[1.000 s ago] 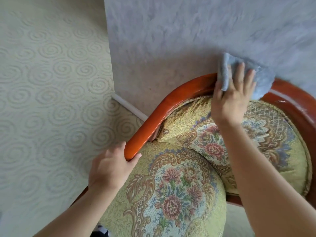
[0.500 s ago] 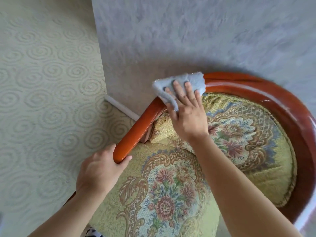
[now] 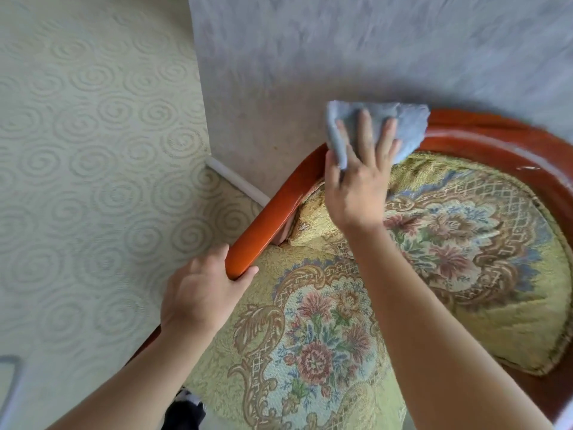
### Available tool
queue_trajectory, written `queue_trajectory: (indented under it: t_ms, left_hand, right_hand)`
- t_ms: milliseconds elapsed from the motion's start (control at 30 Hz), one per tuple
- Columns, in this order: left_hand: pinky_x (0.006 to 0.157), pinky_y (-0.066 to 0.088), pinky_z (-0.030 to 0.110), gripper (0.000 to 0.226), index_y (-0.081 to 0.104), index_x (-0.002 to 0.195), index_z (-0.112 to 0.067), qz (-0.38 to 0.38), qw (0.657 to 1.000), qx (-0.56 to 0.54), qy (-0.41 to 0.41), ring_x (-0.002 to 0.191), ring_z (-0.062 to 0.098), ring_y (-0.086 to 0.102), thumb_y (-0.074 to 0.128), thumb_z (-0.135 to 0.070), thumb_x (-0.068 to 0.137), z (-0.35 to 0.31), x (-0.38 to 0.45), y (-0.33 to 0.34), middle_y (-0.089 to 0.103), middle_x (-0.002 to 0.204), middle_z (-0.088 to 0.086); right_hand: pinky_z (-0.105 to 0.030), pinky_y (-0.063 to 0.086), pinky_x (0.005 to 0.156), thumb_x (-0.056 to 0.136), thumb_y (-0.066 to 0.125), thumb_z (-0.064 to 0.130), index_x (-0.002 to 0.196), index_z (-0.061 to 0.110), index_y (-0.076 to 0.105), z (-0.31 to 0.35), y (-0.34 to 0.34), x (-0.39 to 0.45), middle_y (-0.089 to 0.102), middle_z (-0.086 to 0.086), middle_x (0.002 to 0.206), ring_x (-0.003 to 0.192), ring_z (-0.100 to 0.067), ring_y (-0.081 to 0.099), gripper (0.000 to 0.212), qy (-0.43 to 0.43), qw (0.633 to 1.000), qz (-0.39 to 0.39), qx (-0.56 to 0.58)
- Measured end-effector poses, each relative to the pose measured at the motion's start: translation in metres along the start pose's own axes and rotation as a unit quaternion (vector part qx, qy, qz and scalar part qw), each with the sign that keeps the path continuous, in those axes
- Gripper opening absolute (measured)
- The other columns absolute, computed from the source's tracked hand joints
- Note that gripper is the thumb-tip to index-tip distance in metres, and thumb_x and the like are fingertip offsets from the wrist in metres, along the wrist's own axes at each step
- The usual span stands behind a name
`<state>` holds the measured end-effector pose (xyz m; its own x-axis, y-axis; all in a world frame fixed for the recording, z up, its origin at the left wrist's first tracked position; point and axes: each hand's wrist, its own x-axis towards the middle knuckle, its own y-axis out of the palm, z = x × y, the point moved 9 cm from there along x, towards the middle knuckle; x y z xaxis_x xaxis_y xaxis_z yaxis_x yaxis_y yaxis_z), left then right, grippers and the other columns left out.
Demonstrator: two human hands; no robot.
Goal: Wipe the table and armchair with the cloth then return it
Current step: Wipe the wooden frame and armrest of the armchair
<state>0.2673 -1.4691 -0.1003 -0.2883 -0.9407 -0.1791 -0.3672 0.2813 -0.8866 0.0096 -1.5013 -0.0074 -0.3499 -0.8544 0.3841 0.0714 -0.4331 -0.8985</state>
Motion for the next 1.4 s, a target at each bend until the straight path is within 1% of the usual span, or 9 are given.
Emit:
queue_trajectory:
  t_ms: [167, 467, 633, 700, 767, 933, 1067, 1200, 1400]
  left_hand:
    - [0.053, 0.045, 0.030, 0.048, 0.056, 0.082, -0.025, 0.009, 1.000, -0.009, -0.023, 0.064, 0.026, 0.066, 0.064, -0.072, 0.077, 0.004, 0.001, 0.003, 0.061, 0.060, -0.005]
    - [0.063, 0.049, 0.035, 0.055, 0.066, 0.105, -0.029, 0.026, 0.999, -0.009, -0.034, 0.082, 0.034, 0.071, 0.063, -0.075, 0.075, 0.002, 0.000, 0.000, 0.075, 0.082, 0.004]
    - [0.063, 0.048, 0.032, 0.062, 0.060, 0.097, -0.034, 0.098, 0.991, -0.057, -0.073, 0.076, 0.022, 0.066, 0.047, -0.085, 0.064, 0.007, 0.004, 0.003, 0.066, 0.076, -0.015]
    - [0.067, 0.049, 0.031, 0.066, 0.060, 0.106, -0.037, 0.113, 0.988, -0.080, -0.073, 0.082, 0.020, 0.065, 0.049, -0.086, 0.062, -0.003, 0.013, -0.003, 0.070, 0.091, -0.015]
    - [0.078, 0.050, 0.033, 0.066, 0.056, 0.122, -0.036, 0.094, 0.988, -0.117, -0.047, 0.102, 0.023, 0.066, 0.062, -0.077, 0.071, -0.029, 0.028, -0.014, 0.070, 0.116, -0.010]
    - [0.088, 0.042, 0.030, 0.072, 0.044, 0.141, -0.026, 0.054, 0.977, -0.171, 0.119, 0.118, 0.024, 0.058, 0.075, -0.053, 0.081, -0.156, 0.079, -0.037, 0.060, 0.129, -0.003]
    - [0.097, 0.042, 0.035, 0.077, 0.044, 0.144, -0.025, 0.037, 0.966, -0.168, 0.194, 0.124, 0.027, 0.055, 0.074, -0.055, 0.080, -0.238, 0.121, -0.043, 0.058, 0.139, 0.003]
    - [0.094, 0.040, 0.032, 0.073, 0.048, 0.140, -0.027, 0.051, 0.944, -0.155, 0.288, 0.125, 0.025, 0.056, 0.073, -0.059, 0.080, -0.301, 0.138, -0.035, 0.059, 0.139, -0.001]
    - [0.096, 0.053, 0.044, 0.081, 0.055, 0.132, -0.021, 0.040, 0.894, -0.100, 0.435, 0.114, 0.026, 0.063, 0.062, -0.076, 0.073, -0.396, 0.121, -0.026, 0.066, 0.127, 0.002]
  right_hand:
    - [-0.057, 0.002, 0.122, 0.095, 0.042, 0.030, 0.141, 0.017, 0.055, 0.077, 0.058, -0.085, 0.035, -0.011, 0.159, 0.152, -0.041, 0.007, 0.049, -0.121, 0.980, 0.119, 0.103]
    - [-0.047, 0.016, 0.124, 0.105, 0.039, 0.024, 0.152, 0.012, 0.037, 0.071, 0.014, -0.139, 0.030, -0.006, 0.161, 0.153, -0.024, 0.014, 0.049, -0.086, 0.941, 0.220, 0.243]
    - [-0.023, 0.031, 0.116, 0.107, 0.035, 0.039, 0.148, 0.024, 0.046, 0.014, -0.032, -0.139, 0.048, 0.014, 0.150, 0.141, 0.000, 0.037, 0.045, 0.146, 0.907, 0.159, 0.362]
    - [-0.015, 0.049, 0.078, 0.101, 0.036, 0.052, 0.116, 0.020, 0.067, -0.009, -0.045, -0.144, 0.070, 0.025, 0.101, 0.093, 0.009, 0.063, 0.047, 0.263, 0.866, 0.116, 0.408]
    - [-0.023, 0.044, 0.056, 0.094, 0.042, 0.055, 0.087, 0.010, 0.065, -0.031, -0.053, -0.151, 0.064, 0.011, 0.067, 0.060, -0.002, 0.056, 0.052, 0.364, 0.808, 0.067, 0.457]
    - [-0.015, 0.053, 0.065, 0.096, 0.048, 0.047, 0.091, 0.041, 0.076, -0.094, -0.086, -0.169, 0.075, 0.018, 0.086, 0.081, 0.000, 0.069, 0.028, 0.500, 0.709, -0.083, 0.491]
    - [-0.022, 0.054, 0.066, 0.091, 0.051, 0.052, 0.096, 0.028, 0.076, -0.142, -0.116, -0.181, 0.076, 0.009, 0.086, 0.084, -0.008, 0.069, 0.035, 0.544, 0.674, -0.189, 0.462]
    - [-0.049, 0.054, 0.078, 0.082, 0.054, 0.059, 0.082, 0.038, 0.077, -0.178, -0.148, -0.188, 0.071, 0.006, 0.078, 0.084, -0.022, 0.064, 0.031, 0.554, 0.654, -0.272, 0.437]
    - [-0.034, 0.050, 0.067, 0.089, 0.048, 0.050, 0.074, 0.047, 0.074, -0.215, -0.215, -0.180, 0.067, 0.015, 0.067, 0.069, -0.006, 0.061, 0.030, 0.537, 0.657, -0.413, 0.330]
